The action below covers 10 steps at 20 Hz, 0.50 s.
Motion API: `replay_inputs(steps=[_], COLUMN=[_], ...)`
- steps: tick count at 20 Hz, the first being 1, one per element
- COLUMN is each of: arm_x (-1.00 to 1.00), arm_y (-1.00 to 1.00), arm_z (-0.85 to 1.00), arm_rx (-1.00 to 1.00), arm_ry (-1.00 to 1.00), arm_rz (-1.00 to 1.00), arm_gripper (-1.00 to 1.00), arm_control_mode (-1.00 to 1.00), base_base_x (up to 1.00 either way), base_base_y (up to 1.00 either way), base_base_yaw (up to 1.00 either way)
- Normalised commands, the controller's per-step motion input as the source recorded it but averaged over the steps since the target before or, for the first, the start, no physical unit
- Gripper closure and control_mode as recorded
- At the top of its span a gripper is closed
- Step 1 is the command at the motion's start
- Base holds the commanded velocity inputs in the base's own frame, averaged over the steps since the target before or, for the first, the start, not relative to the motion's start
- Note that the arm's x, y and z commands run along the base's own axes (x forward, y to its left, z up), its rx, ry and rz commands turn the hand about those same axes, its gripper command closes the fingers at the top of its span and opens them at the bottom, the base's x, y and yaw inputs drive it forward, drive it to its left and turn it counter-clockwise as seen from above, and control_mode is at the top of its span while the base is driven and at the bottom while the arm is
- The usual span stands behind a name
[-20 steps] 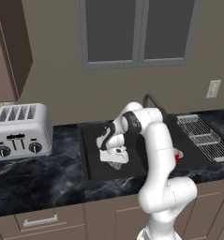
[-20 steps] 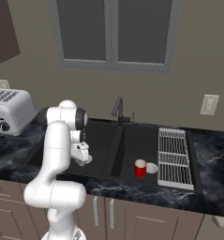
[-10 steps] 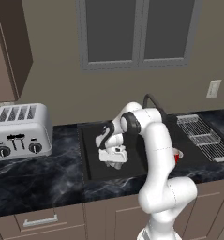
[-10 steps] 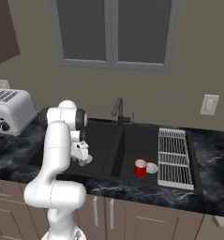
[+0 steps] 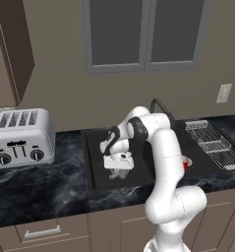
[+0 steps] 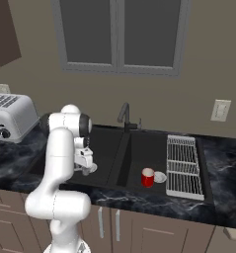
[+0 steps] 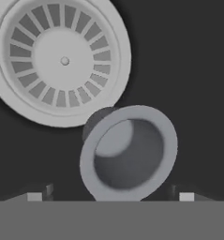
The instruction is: Move any existing items from the left basin to the right basin for drying. Then move the measuring cup from the counter to the left basin of the sink for washing.
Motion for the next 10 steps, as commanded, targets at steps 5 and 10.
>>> replay_inputs(steps=[5, 10], arm_x=[-0.1, -0.16], arm_y=[0.0, 0.0], arm_z=[0.28, 0.39], arm_rx=[0.0, 0.0], arm_ry=[0.02, 0.01], arm_rz=[0.0, 0.0], arm_gripper=[-1.0, -1.0], arm_control_mode=[-1.0, -1.0], base_base_x=[0.0, 0.0], base_base_y=[0.0, 0.0], base_base_yaw=[0.0, 0.0])
